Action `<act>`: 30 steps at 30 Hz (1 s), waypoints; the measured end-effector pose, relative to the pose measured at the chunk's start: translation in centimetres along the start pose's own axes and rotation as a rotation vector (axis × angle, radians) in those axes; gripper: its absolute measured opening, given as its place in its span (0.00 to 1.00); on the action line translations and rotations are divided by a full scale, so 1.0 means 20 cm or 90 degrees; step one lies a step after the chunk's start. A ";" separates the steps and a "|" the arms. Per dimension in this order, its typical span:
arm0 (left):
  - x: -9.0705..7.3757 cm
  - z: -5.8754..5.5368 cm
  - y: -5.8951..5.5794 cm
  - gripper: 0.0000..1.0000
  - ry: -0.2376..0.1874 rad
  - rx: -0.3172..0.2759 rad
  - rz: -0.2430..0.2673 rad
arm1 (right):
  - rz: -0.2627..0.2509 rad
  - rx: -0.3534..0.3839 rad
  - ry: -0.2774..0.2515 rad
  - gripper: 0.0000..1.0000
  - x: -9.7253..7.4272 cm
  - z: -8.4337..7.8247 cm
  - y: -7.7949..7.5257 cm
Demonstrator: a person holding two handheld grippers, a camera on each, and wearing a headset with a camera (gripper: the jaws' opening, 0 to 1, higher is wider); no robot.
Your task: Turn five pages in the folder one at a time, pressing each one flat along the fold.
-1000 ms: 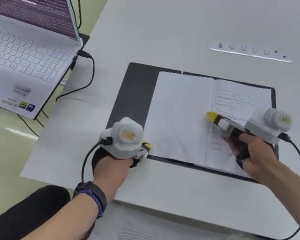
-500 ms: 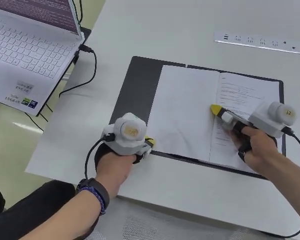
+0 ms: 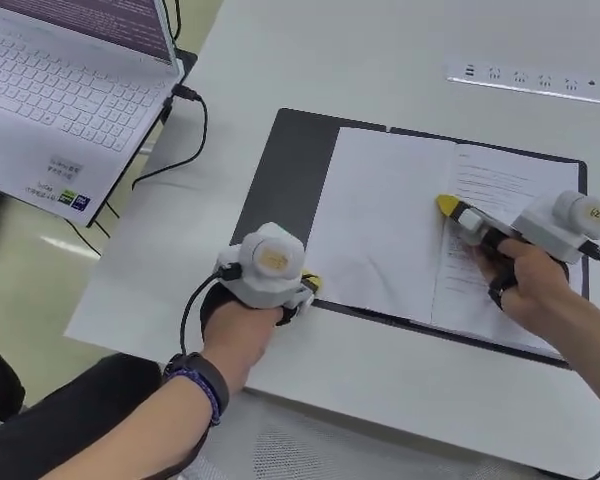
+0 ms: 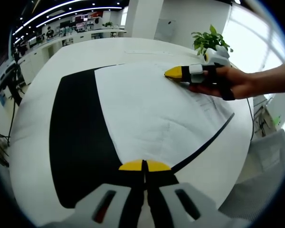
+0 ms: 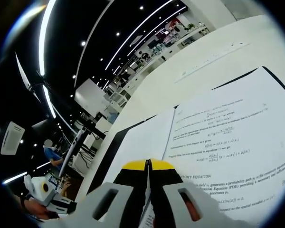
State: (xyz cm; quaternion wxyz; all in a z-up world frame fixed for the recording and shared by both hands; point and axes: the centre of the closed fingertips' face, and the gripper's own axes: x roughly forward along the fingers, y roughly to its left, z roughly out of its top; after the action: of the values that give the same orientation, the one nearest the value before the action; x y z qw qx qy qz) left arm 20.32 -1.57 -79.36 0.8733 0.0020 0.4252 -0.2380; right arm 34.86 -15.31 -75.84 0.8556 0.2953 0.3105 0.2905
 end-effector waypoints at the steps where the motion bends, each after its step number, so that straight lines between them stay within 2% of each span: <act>1: 0.00 0.00 0.00 0.00 0.000 -0.001 0.000 | -0.001 0.003 -0.003 0.00 0.01 0.01 -0.01; 8: 0.00 0.00 0.00 0.00 0.004 0.001 0.001 | -0.008 0.021 -0.018 0.00 0.03 0.04 -0.01; 10: 0.00 0.00 0.00 0.00 0.004 0.001 0.001 | -0.008 0.026 -0.019 0.00 0.06 0.07 -0.06; 14: 0.00 0.00 0.00 0.00 0.001 -0.002 0.001 | -0.011 0.031 -0.025 0.00 0.07 0.06 -0.09; 16: 0.00 0.00 0.00 0.00 0.001 -0.004 0.000 | -0.015 0.027 -0.025 0.00 0.08 0.07 -0.07; 18: 0.00 0.00 0.00 0.00 -0.001 -0.005 0.000 | -0.020 0.024 -0.028 0.00 0.11 0.09 -0.11; 30: 0.00 0.00 0.00 0.00 -0.002 -0.003 -0.002 | -0.053 0.041 -0.078 0.00 0.17 0.18 -0.08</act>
State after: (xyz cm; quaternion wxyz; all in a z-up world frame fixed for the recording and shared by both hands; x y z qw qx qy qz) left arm 20.27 -1.55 -79.30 0.8735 -0.0012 0.4245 -0.2383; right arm 40.06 -15.25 -75.93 0.8743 0.3269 0.2787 0.2257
